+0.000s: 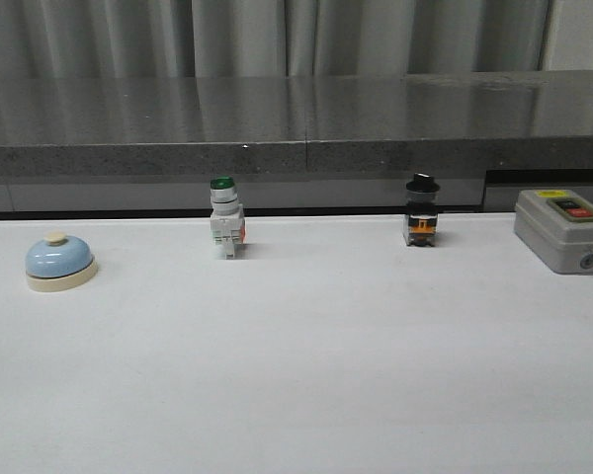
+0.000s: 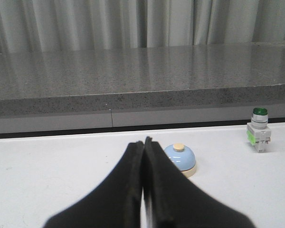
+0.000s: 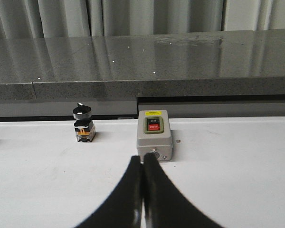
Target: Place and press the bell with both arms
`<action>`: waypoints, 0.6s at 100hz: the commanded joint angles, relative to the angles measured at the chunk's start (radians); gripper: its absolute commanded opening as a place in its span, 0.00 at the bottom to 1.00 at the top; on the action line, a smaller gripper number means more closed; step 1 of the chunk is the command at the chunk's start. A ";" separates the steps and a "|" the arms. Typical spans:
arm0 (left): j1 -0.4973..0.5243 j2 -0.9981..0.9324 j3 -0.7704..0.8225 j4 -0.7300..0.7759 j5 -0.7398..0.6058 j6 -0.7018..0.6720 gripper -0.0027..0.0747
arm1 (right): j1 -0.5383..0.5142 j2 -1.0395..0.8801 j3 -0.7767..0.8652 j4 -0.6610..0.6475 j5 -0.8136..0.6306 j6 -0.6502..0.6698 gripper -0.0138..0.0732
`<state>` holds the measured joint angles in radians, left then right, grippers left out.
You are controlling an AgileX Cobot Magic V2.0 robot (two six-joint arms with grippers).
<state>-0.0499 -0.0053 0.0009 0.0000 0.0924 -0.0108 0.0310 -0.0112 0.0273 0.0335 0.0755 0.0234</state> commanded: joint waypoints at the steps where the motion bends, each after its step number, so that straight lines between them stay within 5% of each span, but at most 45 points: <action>1: 0.004 -0.030 0.041 0.000 -0.077 0.000 0.01 | -0.005 -0.012 -0.016 -0.009 -0.088 -0.005 0.09; 43: 0.004 -0.028 0.024 -0.062 -0.156 0.000 0.01 | -0.005 -0.012 -0.016 -0.009 -0.088 -0.005 0.09; 60: 0.004 0.015 -0.082 -0.066 -0.037 0.000 0.01 | -0.005 -0.012 -0.016 -0.009 -0.088 -0.005 0.09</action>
<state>-0.0499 -0.0053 -0.0110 -0.0511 0.0705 -0.0108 0.0310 -0.0112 0.0273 0.0335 0.0755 0.0234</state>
